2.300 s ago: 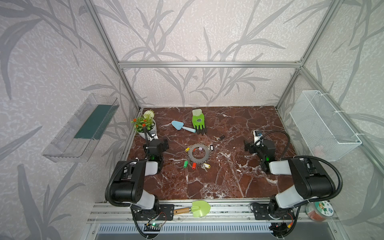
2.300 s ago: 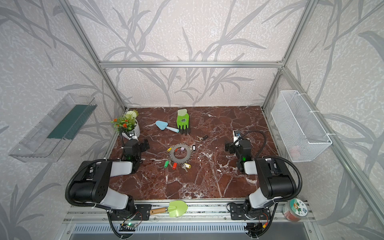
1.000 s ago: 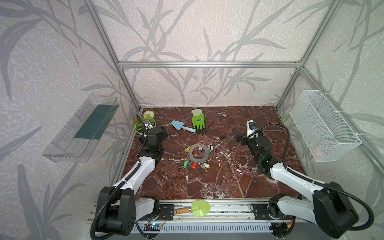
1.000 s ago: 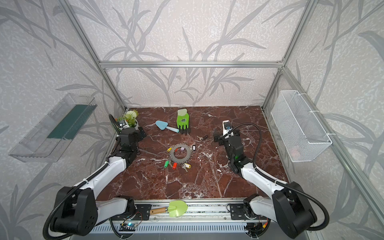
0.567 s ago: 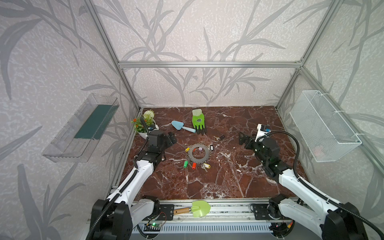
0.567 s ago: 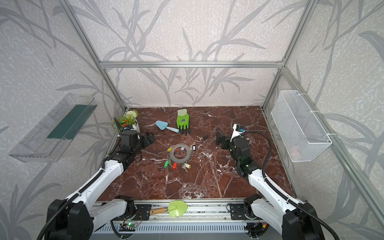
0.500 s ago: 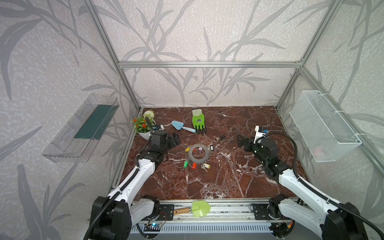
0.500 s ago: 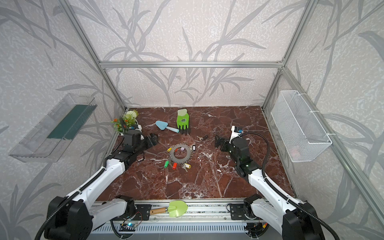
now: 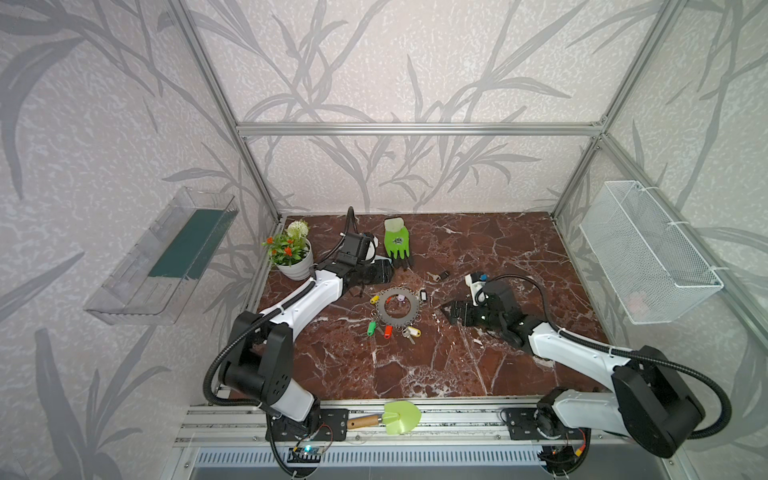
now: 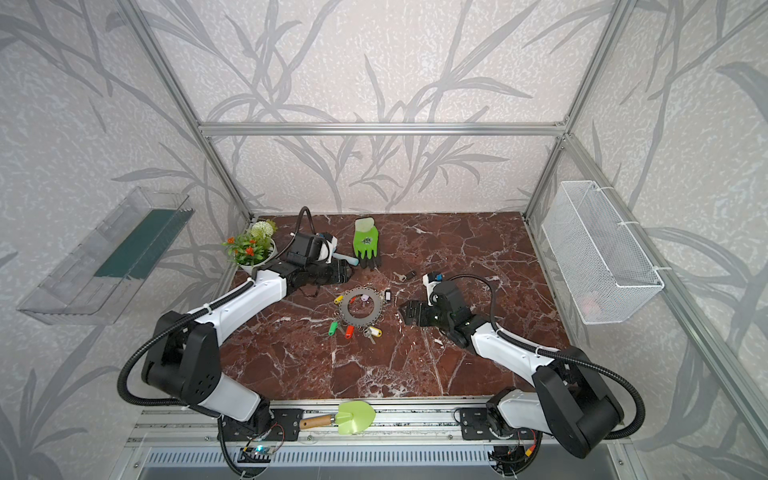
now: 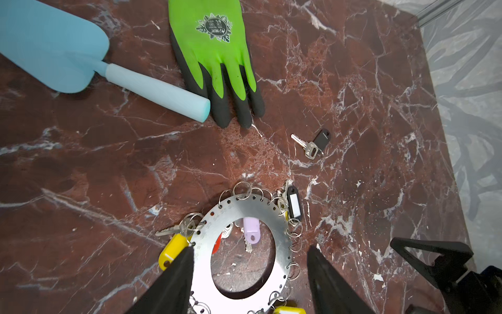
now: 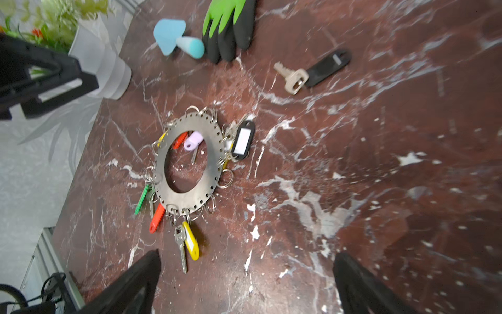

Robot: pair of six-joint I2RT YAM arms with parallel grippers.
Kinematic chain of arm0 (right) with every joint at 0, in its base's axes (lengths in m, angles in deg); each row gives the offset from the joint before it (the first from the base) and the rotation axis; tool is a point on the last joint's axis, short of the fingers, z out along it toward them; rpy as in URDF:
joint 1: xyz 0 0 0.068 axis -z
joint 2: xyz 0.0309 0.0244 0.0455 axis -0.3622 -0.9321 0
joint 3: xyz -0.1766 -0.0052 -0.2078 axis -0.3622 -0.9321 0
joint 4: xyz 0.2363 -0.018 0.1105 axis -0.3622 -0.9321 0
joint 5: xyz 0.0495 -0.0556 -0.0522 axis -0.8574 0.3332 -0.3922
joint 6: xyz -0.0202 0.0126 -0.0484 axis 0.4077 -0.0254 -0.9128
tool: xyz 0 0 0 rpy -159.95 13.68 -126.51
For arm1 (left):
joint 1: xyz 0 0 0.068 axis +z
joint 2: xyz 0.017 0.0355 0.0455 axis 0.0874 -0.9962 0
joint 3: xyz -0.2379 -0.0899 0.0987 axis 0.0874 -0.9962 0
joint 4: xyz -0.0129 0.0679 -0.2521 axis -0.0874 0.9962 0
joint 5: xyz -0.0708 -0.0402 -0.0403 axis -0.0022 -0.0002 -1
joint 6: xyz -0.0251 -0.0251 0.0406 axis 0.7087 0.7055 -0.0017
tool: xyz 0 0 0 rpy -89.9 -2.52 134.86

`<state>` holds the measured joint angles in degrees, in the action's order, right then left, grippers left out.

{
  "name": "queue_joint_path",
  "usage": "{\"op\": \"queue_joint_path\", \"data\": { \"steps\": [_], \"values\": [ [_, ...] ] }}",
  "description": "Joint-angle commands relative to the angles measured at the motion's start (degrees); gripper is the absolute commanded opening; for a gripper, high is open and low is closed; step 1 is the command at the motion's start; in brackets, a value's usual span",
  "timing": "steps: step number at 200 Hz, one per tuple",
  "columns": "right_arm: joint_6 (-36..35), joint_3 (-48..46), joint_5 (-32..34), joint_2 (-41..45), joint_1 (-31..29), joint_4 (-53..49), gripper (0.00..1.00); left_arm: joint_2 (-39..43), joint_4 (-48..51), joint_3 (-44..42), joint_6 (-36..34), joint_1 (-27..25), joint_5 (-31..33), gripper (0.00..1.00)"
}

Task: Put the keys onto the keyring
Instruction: 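Reach both grippers toward the metal keyring disc on the table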

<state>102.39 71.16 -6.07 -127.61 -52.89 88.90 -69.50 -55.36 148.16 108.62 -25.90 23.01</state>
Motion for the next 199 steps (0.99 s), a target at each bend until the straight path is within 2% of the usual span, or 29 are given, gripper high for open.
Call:
{"op": "queue_joint_path", "data": {
  "steps": [1,27,66,119,141,199],
  "values": [
    [-0.2,2.0,-1.6,-2.7,-0.8,1.6,0.99,-3.9,7.5,2.9,-6.2,-1.9,2.1,0.64],
    [0.7,1.6,-2.7,-3.9,-1.2,3.4,0.99,-10.7,10.1,7.3,-7.4,-2.2,2.0,0.54],
    [0.8,1.3,-2.3,-3.2,-1.3,3.5,0.99,-16.4,12.4,11.8,-8.6,-1.2,4.7,0.52],
    [1.0,1.3,-2.5,-3.4,-1.7,3.8,0.99,-21.9,12.7,15.3,-8.0,-0.3,1.9,0.47],
    [1.1,1.3,-2.8,-3.6,-2.0,4.0,0.99,-22.7,11.2,15.8,-7.1,0.6,-1.5,0.43],
    [1.1,1.4,-2.7,-3.9,-2.1,4.0,0.99,-24.8,12.1,17.4,-8.2,0.9,-7.4,0.28]
  ]
}}
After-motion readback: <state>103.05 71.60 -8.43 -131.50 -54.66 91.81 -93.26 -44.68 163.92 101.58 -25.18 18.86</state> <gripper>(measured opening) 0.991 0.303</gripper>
